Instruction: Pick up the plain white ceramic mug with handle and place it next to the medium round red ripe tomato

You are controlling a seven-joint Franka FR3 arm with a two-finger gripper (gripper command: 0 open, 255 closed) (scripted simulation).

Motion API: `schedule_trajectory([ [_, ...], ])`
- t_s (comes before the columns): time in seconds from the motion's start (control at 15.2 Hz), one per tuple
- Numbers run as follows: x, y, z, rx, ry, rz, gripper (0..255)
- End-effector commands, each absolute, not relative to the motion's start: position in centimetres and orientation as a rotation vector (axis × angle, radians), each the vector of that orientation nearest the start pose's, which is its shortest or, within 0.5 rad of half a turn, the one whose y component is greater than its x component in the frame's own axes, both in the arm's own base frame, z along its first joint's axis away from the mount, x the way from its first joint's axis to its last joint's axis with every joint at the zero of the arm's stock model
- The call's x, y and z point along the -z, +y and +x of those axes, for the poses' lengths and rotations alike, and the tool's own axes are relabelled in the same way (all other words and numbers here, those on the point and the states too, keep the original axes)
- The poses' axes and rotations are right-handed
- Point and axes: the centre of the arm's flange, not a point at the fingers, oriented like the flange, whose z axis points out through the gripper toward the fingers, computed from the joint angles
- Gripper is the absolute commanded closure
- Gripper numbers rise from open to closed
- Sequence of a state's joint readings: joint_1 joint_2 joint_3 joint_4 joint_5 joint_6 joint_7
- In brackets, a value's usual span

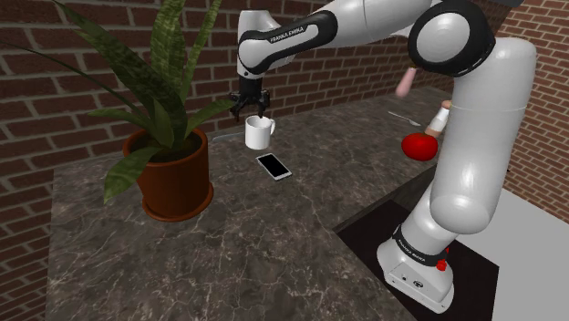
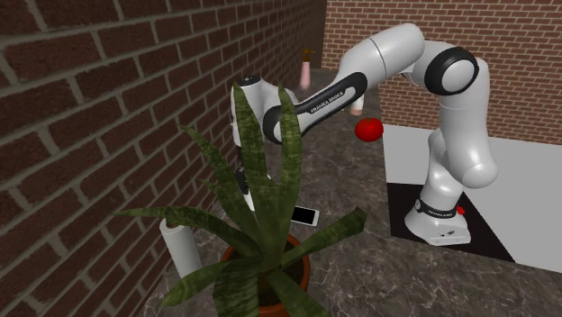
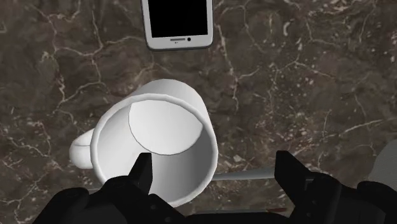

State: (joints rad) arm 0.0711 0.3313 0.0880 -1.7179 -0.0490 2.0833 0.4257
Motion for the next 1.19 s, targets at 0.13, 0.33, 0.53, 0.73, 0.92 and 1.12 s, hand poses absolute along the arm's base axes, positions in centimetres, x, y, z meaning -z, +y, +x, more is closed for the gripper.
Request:
schedule_trajectory([
  [0.13, -37.9, 9.6, 64.9, 0.064, 0.392, -3.120, 0],
  [0.33, -36.0, 9.6, 65.0, 0.064, 0.392, -3.120, 0],
  [0.53, -36.0, 9.6, 65.0, 0.064, 0.392, -3.120, 0],
  [0.73, -36.0, 9.6, 65.0, 0.064, 0.392, -3.120, 0],
  [0.92, -36.0, 9.6, 65.0, 0.064, 0.392, -3.120, 255],
  [1.12, -36.0, 9.6, 65.0, 0.064, 0.392, -3.120, 255],
])
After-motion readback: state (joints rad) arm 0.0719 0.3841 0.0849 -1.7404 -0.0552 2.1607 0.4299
